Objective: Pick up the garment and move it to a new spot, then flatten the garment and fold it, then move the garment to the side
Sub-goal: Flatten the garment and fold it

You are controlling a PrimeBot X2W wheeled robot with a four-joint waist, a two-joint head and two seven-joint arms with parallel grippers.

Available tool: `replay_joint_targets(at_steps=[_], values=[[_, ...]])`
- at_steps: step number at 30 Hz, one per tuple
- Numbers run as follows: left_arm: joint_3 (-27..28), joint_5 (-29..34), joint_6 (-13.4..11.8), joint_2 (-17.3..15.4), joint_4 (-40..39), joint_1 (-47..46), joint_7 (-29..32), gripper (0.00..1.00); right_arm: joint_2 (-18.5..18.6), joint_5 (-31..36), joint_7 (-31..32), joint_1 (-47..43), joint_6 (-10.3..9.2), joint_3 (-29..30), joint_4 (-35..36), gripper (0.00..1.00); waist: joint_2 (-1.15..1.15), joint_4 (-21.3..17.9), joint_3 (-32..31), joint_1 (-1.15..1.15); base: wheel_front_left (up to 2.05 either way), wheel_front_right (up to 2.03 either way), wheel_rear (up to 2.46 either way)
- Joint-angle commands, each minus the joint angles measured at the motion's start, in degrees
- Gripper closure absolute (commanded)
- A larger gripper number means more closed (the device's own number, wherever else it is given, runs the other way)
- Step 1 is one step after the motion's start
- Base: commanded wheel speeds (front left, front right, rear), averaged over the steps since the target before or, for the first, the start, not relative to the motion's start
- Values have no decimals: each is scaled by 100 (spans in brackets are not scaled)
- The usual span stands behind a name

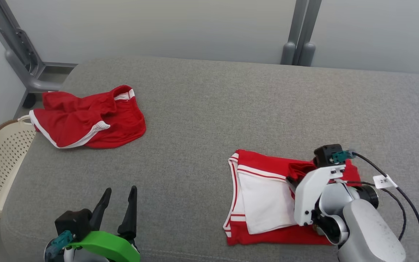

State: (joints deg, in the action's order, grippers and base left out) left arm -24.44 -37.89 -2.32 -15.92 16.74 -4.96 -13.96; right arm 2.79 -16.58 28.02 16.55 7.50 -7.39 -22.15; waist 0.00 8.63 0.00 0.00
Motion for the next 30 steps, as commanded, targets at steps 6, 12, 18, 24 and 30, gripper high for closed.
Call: replay_joint_targets(at_steps=[6, 12, 18, 24, 30], values=[[-28, -33, 20, -10, 24, 16, -20, 0, 20, -345, -177, 358, -2, -591, -451, 100, 0, 146, -5, 0, 0, 0, 0], [-85, -12, 54, 8, 53, -24, -17, 0, 18, -548, -464, 630, -2, -790, -965, 100, 0, 276, 23, 0, 0, 0, 0], [-88, -38, 67, -4, 93, -63, -24, 0, 20, -755, -670, 942, -2, -1094, -1393, 100, 0, 366, 55, 0, 0, 0, 0], [-113, -45, 76, 26, 129, -95, -31, 0, 19, -935, -761, 1101, -2, -1356, -1753, 100, 0, 425, 99, 0, 0, 0, 0], [-82, -63, 67, 43, 156, -129, -55, 0, 20, -971, -876, 1177, -2, -1441, -1933, 92, 0, 399, 140, 0, 0, 0, 0]])
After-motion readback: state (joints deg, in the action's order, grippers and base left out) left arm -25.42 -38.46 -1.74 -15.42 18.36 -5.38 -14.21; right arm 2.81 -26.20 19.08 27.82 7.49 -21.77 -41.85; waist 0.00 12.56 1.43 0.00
